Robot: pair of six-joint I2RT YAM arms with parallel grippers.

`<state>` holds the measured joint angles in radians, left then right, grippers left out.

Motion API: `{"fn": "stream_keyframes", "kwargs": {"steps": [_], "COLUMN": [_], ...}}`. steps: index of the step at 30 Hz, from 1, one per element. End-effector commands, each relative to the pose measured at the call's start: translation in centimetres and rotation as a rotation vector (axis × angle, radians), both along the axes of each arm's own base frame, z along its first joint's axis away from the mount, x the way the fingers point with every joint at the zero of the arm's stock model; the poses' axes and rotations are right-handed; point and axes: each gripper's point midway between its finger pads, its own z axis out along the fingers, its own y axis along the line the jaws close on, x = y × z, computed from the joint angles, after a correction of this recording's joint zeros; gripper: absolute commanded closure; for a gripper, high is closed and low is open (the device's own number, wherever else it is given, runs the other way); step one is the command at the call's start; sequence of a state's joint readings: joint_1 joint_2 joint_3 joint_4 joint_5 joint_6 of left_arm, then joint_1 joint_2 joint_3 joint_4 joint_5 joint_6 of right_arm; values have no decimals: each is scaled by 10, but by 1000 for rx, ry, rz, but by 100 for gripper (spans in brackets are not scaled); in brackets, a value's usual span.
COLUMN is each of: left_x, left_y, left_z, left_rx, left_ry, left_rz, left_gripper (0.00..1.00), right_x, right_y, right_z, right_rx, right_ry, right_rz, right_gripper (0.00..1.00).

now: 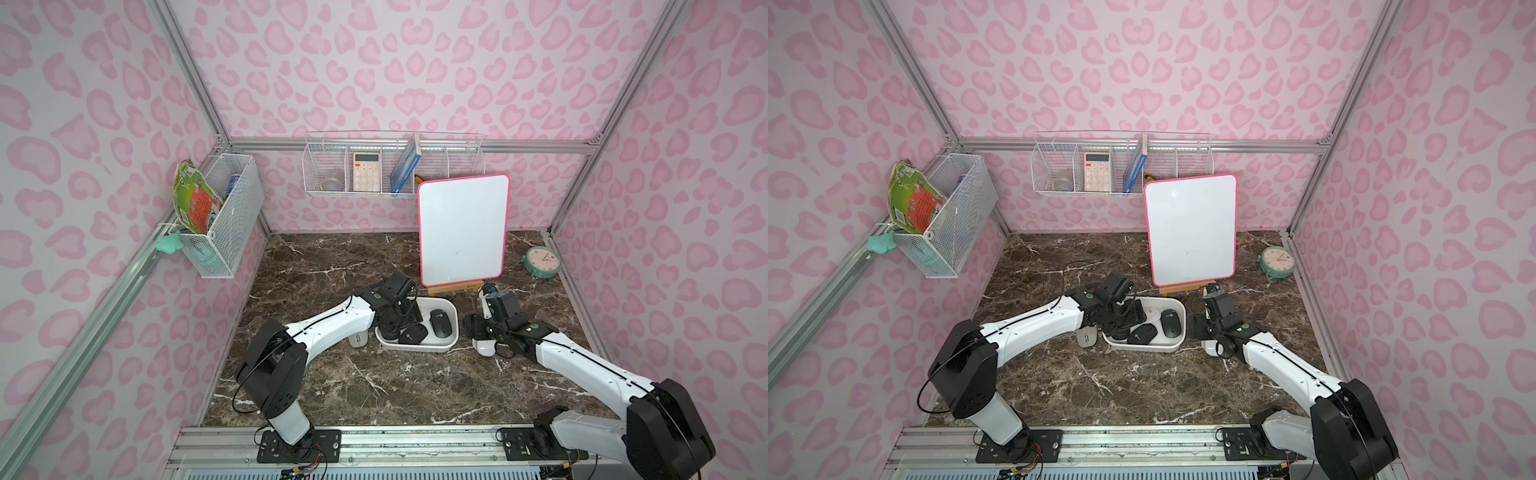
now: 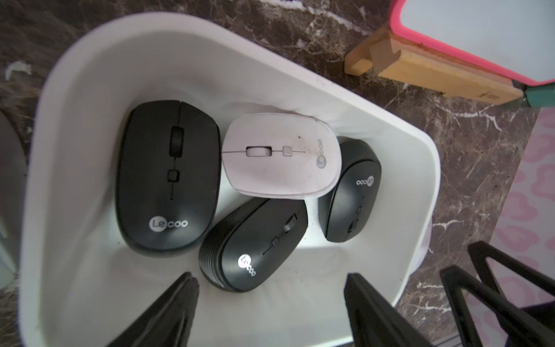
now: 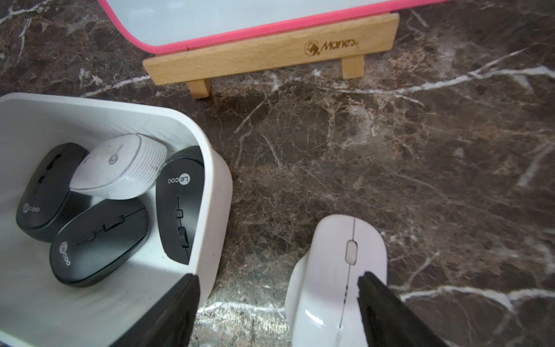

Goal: Take out the mouse from the storage box
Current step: Pick up the mouse from the storage box.

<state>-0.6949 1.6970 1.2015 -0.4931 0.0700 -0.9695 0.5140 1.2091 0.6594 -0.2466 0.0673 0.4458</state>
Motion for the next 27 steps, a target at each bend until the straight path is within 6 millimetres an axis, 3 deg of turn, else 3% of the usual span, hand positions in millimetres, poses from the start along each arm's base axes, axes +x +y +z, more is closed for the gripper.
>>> {"fn": "stream_keyframes", "kwargs": {"steps": [1, 13, 27], "left_x": [9, 11, 16], "left_y": [-11, -72, -92], "left_z": [-2, -23, -49], "left_rx": [-29, -6, 259], "left_ry": [0, 32, 42], "left_rz": [14, -180, -300], "left_gripper": [19, 22, 19], "right_x": [1, -3, -7], "right_y": [1, -2, -11], "right_z": [5, 15, 31], "right_rx": [6, 34, 79], "right_ry": [-26, -79, -175], "right_rz": [7, 5, -34], "right_gripper": [15, 14, 14]}}
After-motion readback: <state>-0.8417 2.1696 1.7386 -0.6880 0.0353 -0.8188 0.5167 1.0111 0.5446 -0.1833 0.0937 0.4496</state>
